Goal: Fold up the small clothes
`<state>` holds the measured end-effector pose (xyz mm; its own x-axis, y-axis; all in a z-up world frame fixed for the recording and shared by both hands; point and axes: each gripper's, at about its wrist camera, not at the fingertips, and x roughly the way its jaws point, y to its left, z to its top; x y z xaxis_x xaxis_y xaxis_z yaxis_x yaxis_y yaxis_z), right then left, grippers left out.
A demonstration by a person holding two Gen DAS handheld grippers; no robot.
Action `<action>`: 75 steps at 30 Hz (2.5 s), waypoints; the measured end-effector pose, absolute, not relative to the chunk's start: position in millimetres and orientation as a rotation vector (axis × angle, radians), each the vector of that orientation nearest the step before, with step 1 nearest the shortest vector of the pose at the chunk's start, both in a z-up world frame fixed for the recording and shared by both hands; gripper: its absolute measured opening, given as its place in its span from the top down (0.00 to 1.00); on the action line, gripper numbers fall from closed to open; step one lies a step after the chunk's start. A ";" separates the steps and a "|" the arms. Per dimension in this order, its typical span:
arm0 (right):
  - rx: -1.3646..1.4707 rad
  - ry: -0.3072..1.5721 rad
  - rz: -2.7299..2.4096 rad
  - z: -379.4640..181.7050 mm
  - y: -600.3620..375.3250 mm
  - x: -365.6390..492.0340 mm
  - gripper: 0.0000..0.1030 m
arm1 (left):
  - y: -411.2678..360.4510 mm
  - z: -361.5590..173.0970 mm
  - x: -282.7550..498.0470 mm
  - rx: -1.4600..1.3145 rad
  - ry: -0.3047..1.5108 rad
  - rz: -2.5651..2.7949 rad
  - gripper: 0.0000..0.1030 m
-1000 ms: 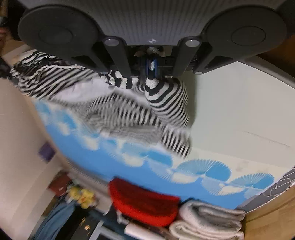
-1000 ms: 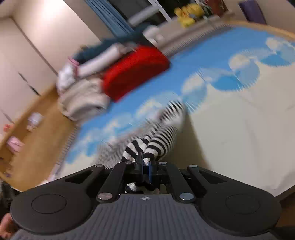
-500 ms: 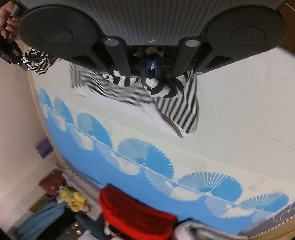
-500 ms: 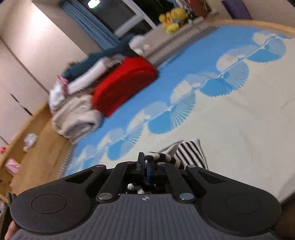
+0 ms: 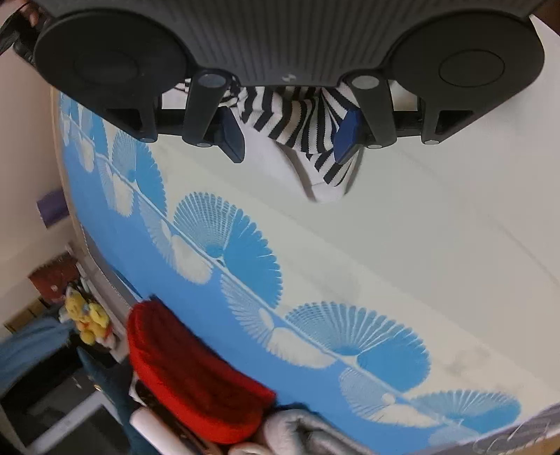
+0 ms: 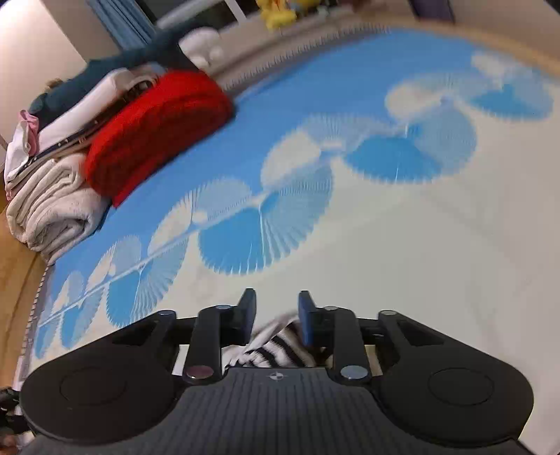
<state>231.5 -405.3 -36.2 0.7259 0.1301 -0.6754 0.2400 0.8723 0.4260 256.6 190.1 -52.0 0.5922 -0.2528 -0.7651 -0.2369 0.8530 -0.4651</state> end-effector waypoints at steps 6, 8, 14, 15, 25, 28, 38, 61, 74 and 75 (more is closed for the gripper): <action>0.358 0.859 0.130 -43.9 -381.1 213.7 0.58 | 143.0 -55.2 240.2 -0.244 1.006 -0.198 0.36; 0.265 0.885 0.175 -44.1 -366.4 209.1 0.55 | 126.6 -61.0 233.1 -0.096 1.017 -0.215 0.27; 0.161 0.954 0.220 -57.6 -338.7 211.7 0.39 | 100.9 -82.3 232.7 0.098 1.045 -0.177 0.17; 0.165 0.970 0.217 -61.9 -336.9 215.0 0.39 | 97.4 -84.7 236.0 0.115 1.045 -0.169 0.17; 0.148 1.046 0.141 -90.0 -327.2 243.8 0.65 | 52.0 -89.3 255.0 0.289 0.965 -0.200 0.34; 0.157 1.021 0.135 -88.4 -326.1 254.8 0.92 | 51.2 -94.8 269.9 0.301 1.015 -0.173 0.93; 0.335 0.743 0.043 -54.7 -337.1 292.9 0.97 | 101.2 -68.5 318.6 -0.048 0.866 0.037 0.95; 0.224 0.954 -0.018 -128.8 -308.8 362.0 0.71 | 125.1 -133.0 363.5 -0.157 1.071 0.117 0.59; 0.289 0.864 0.013 -31.8 -396.8 219.3 0.50 | 198.0 -61.1 230.2 -0.389 0.996 0.037 0.44; 0.288 0.891 0.013 -38.5 -401.9 206.9 0.50 | 204.5 -68.0 220.3 -0.385 1.010 0.076 0.46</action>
